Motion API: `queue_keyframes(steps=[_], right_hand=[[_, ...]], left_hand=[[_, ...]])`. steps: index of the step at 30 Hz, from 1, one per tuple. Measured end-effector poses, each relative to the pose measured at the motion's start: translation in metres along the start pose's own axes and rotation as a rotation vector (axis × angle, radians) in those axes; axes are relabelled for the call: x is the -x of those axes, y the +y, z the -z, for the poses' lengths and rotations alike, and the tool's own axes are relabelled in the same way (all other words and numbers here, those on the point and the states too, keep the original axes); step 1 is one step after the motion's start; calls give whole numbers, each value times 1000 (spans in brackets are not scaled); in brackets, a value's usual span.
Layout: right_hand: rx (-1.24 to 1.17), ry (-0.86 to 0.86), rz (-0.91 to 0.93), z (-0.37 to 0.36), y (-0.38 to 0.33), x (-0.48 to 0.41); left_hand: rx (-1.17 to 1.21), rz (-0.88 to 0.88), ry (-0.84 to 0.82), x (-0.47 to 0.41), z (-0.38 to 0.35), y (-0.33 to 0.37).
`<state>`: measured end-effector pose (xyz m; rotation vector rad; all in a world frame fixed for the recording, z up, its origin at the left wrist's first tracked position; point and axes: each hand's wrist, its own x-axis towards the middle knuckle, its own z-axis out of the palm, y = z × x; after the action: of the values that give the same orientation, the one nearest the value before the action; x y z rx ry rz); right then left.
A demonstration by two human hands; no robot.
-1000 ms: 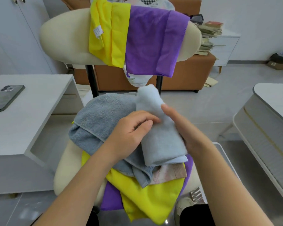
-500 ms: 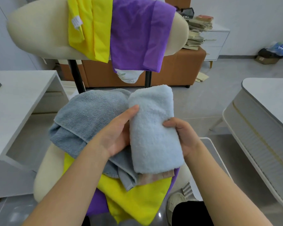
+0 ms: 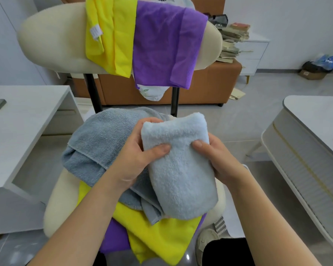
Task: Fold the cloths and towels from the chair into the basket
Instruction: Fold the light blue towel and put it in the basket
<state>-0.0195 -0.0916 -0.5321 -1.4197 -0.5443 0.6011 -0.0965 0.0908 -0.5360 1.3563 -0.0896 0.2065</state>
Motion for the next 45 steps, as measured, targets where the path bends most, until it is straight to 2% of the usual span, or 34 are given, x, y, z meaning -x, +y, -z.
queue_keyframes(steps=[4, 11, 15, 17, 21, 23, 27, 29, 32, 34, 38, 41, 45], right_hand=[[-62, -47, 68, 1, -2, 3], [37, -91, 69, 2, -7, 4], [56, -132, 70, -1, -7, 4], [46, -93, 80, 0, -7, 3], [18, 9, 93, -1, -3, 1], [-10, 3, 72, -2, -3, 0], [-5, -49, -1, -1, -7, 0], [8, 49, 12, -3, -10, 0], [-124, 278, 63, 1, -14, -1], [-186, 354, 71, 4, -19, -2], [-179, 370, 15, -6, -17, -6], [-222, 388, -1, -12, -14, -10], [-331, 495, 15, -4, -13, -12]], left_hand=[[-75, -25, -55, 1, 5, 7], [-331, -96, -152, 6, 14, 19], [-424, -140, -124, 8, 16, 19], [-502, -167, -92, 7, 16, 20], [-742, -337, -11, 5, 20, 22], [-701, -365, 22, 5, 20, 24], [-504, -259, -20, 7, 16, 24], [-337, -221, 26, 5, 15, 25], [-7, -159, 186, -1, 21, 27], [88, -19, 162, -3, 24, 25], [-15, 258, -15, -1, 5, 7], [-86, 293, -60, -3, -8, -4], [-217, 356, -117, -2, -7, -2]])
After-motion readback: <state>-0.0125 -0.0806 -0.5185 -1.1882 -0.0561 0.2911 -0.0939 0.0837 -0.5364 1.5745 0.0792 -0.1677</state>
